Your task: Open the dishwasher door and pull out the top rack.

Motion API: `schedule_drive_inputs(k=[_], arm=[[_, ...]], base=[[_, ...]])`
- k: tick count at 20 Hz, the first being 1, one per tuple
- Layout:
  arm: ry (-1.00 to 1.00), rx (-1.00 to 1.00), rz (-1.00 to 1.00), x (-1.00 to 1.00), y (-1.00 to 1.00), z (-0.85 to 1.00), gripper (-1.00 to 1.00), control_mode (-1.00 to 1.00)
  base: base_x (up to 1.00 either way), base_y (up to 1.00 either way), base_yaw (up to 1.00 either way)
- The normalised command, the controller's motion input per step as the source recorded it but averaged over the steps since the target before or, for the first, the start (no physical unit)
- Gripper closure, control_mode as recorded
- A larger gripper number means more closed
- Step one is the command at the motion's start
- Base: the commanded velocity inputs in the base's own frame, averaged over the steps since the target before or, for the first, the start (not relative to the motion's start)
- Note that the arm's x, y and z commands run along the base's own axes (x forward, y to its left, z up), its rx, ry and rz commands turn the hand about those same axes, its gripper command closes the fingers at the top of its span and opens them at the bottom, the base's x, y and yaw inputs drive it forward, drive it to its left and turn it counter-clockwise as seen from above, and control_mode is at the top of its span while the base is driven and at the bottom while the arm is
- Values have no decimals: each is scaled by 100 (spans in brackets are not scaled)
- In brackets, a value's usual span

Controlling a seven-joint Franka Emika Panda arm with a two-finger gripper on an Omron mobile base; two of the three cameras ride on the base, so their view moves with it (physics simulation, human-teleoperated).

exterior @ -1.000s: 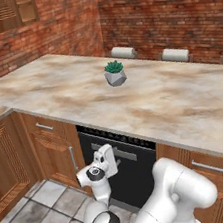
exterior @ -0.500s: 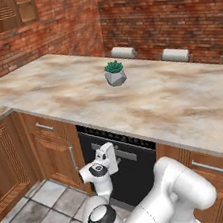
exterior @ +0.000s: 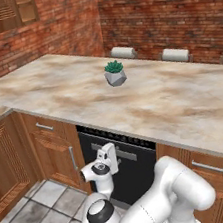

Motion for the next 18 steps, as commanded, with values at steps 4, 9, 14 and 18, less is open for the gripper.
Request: schedule_drive_inputs(k=[4, 9, 14, 18], arm=[[0, 0, 0, 14, 0, -31, -100, -100], [-4, 0, 0, 15, 0, -26, -100, -100], [-5, 0, 0, 16, 0, -25, -100, -100], [-7, -1, 0, 15, 0, -27, -100, -100]], base=[[0, 0, 0], [0, 0, 0], [0, 0, 0], [0, 0, 0]])
